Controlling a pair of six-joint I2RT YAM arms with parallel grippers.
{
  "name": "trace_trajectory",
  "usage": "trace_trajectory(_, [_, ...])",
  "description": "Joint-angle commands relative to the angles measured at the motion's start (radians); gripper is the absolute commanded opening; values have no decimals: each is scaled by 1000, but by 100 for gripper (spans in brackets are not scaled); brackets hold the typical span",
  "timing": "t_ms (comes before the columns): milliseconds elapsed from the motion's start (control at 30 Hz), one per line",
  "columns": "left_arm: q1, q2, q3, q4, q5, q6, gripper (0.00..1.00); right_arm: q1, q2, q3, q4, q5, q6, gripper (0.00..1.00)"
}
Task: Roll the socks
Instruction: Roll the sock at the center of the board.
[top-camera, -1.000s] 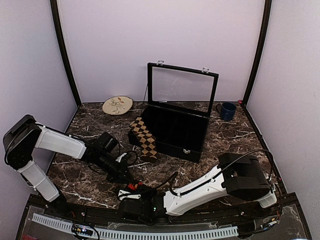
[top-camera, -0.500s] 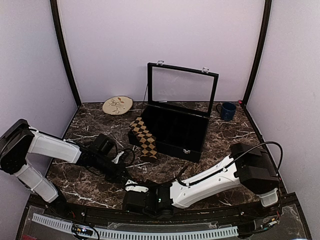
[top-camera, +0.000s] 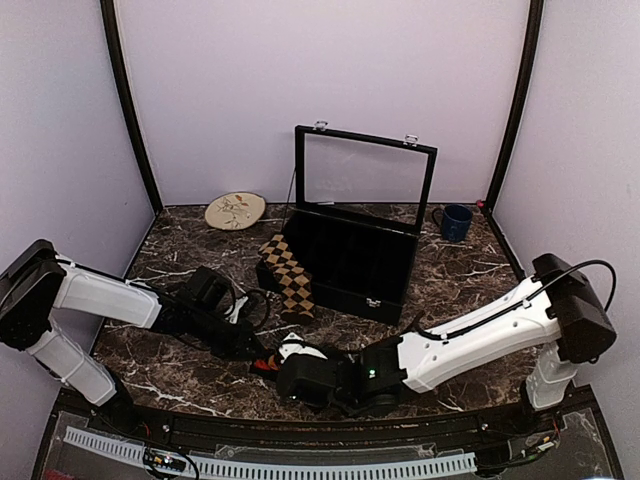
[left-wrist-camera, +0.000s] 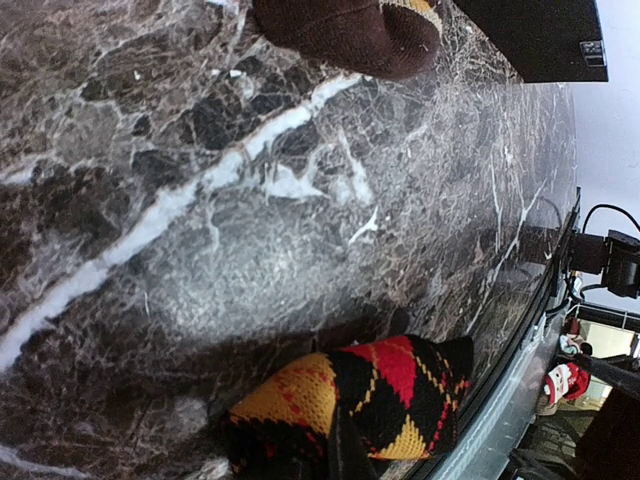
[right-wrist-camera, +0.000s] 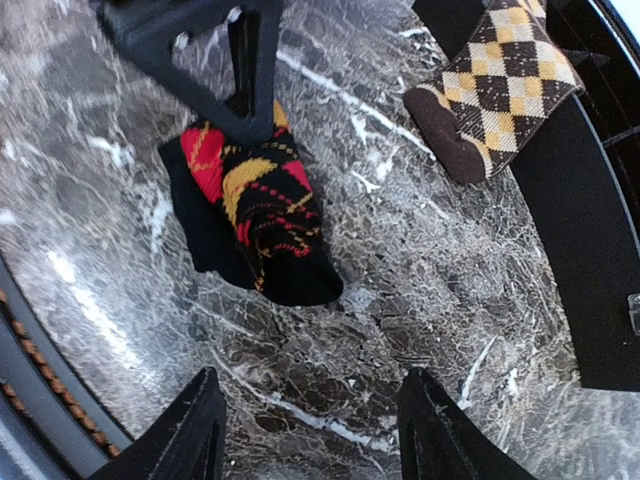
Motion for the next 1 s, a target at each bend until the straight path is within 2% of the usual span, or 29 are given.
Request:
trace_trajectory(0, [-13, -21, -26, 4, -66, 44, 0, -70, -113, -70, 125, -142, 139, 57])
trace_trajectory(200, [-27, -46, -54, 61, -84, 69, 0, -193, -159, -158, 267, -373, 232, 57])
trace_trajectory(467, [-59, -66, -65, 122, -117, 144, 0, -301, -57, -140, 396, -616, 294, 58])
trace_trajectory(767, [-73, -115, -123, 202, -129, 174, 0, -344, 23, -178, 555, -763, 388, 58])
trace_trajectory(967, [-76, -114, -139, 224, -117, 183, 0, -353, 64, -171, 603, -804, 415, 58])
